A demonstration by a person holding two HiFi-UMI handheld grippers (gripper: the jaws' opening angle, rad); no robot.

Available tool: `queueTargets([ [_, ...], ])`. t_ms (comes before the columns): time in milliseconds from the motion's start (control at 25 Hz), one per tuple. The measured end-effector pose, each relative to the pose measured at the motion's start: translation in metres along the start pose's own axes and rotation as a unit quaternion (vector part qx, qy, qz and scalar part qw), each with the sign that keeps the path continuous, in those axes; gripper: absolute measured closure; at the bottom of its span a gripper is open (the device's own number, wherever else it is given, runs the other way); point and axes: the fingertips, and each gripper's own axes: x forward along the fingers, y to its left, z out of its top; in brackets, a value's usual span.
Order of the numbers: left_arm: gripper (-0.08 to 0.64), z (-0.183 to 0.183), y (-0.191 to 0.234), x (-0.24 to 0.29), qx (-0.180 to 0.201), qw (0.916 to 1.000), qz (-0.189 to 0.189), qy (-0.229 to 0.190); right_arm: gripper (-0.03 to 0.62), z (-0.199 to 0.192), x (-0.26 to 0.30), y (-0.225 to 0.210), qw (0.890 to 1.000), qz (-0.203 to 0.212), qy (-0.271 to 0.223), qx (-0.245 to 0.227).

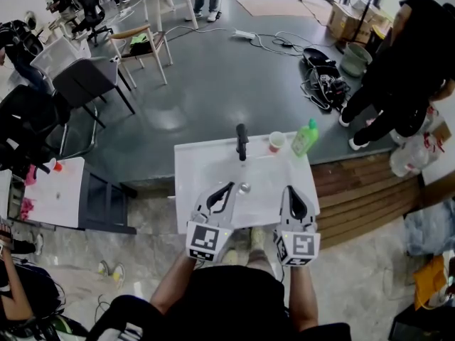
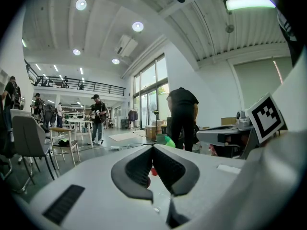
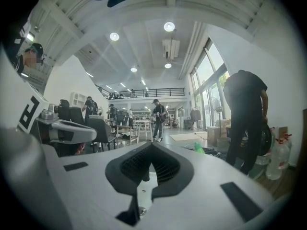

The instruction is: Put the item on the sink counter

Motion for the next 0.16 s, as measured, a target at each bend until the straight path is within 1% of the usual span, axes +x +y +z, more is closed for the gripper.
queueTargets([
  [160,0.558,0.0038,0.0012,0.0009,0.005,1.0,0.002,-0.004,0.594,0.0008,0.001,-0.0001,1.0,0.001,0.001,0.001],
])
